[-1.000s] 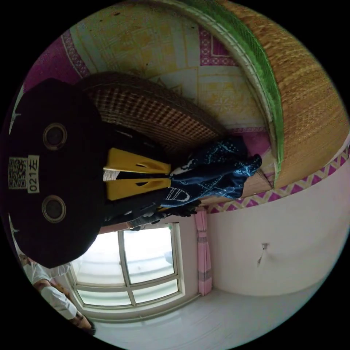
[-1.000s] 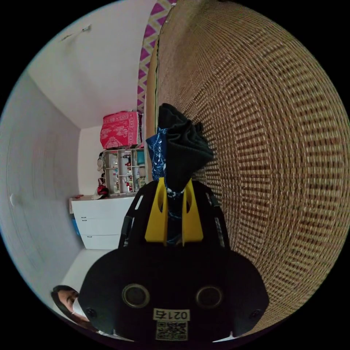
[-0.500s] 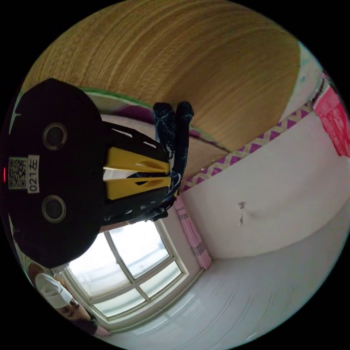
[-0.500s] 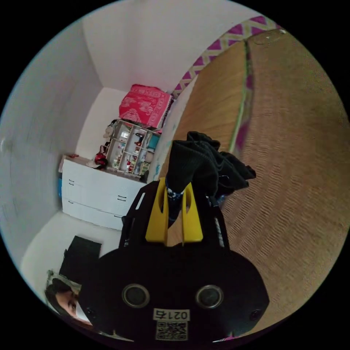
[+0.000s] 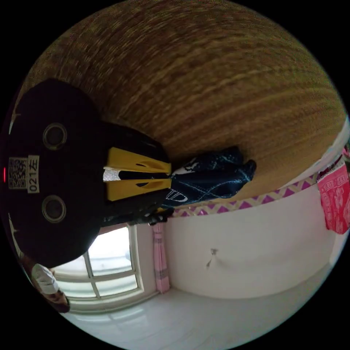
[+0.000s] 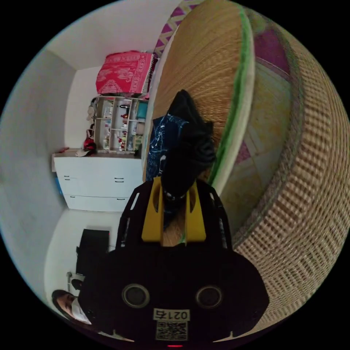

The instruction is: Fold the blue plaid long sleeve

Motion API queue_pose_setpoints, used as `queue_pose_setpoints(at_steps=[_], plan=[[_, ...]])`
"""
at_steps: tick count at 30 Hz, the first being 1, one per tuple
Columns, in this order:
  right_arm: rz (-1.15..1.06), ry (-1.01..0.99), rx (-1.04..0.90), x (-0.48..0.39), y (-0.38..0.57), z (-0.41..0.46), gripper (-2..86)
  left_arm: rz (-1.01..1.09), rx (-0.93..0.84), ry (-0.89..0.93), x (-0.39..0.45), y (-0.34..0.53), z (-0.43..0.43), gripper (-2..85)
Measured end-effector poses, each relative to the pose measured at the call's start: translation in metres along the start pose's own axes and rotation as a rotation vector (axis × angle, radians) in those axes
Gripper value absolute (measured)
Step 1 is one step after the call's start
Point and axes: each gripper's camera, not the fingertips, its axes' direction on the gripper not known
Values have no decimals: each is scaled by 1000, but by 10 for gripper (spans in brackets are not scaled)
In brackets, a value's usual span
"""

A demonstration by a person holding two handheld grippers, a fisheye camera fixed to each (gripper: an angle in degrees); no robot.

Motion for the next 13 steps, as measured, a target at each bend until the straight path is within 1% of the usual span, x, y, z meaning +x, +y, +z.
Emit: queue_pose_setpoints(at_steps=[2,5,7,9,12,13], plan=[[11,6,4,-4,14,-12,105,37,9,-44,9,10,-5,-8],[-41,115,5,-24,44,-41,114,105,45,-137,31,32,-16,-9],[-73,139,16,-34,71,-65,113,172,67,-190,47,50,-22,-9],[-112,168,30,-43,103,-92,110,302,61,-244,75,81,-21,-9],[-184,341,103,-58,165,-138,100,424,38,-301,108,132,-3,-10],[-208,448,140,-63,189,-156,97,446,28,-311,114,142,4,-10]])
